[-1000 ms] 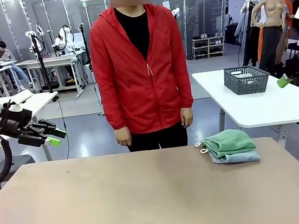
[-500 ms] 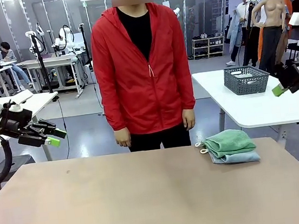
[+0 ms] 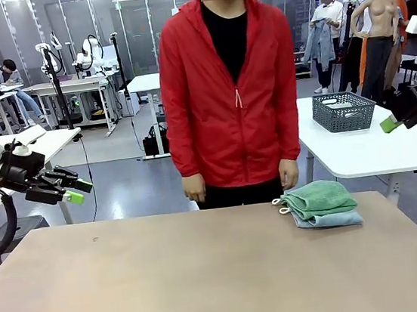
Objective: Fold the towels and place them in the basket.
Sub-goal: Stack the folded Towel with hook on the right side of the table.
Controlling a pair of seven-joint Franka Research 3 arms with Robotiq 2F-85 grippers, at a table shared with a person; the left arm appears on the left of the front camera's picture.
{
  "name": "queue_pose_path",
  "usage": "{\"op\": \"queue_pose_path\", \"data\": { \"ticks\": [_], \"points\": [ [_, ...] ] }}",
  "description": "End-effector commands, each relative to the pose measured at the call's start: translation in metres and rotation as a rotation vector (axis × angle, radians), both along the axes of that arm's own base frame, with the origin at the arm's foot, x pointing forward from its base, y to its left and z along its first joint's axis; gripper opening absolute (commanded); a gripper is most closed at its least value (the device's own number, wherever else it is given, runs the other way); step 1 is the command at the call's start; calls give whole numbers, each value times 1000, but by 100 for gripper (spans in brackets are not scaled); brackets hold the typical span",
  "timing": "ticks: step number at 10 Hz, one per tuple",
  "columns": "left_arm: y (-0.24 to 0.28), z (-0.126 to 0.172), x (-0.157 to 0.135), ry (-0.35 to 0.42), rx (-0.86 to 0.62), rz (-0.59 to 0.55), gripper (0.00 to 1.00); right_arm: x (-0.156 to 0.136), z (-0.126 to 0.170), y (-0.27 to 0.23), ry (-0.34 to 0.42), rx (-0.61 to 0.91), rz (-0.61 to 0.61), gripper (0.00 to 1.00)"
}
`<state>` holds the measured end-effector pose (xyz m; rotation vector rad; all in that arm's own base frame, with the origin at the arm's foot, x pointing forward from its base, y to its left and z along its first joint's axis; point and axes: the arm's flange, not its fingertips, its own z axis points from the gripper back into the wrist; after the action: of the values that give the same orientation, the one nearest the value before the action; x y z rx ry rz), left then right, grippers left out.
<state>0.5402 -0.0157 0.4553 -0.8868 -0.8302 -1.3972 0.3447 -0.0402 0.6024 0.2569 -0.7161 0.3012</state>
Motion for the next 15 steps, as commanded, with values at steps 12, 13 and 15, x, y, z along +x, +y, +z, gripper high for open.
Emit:
{"op": "queue_pose_path", "data": {
  "ticks": [12, 13, 15],
  "points": [
    [0, 3, 1, 14, -3, -3, 63, -1, 2, 2, 0, 6, -19, 56],
    [0, 3, 1, 14, -3, -3, 63, -1, 2, 2, 0, 6, -19, 56],
    [0, 3, 1, 14, -3, -3, 63, -1, 2, 2, 0, 6, -19, 56]
  ]
}}
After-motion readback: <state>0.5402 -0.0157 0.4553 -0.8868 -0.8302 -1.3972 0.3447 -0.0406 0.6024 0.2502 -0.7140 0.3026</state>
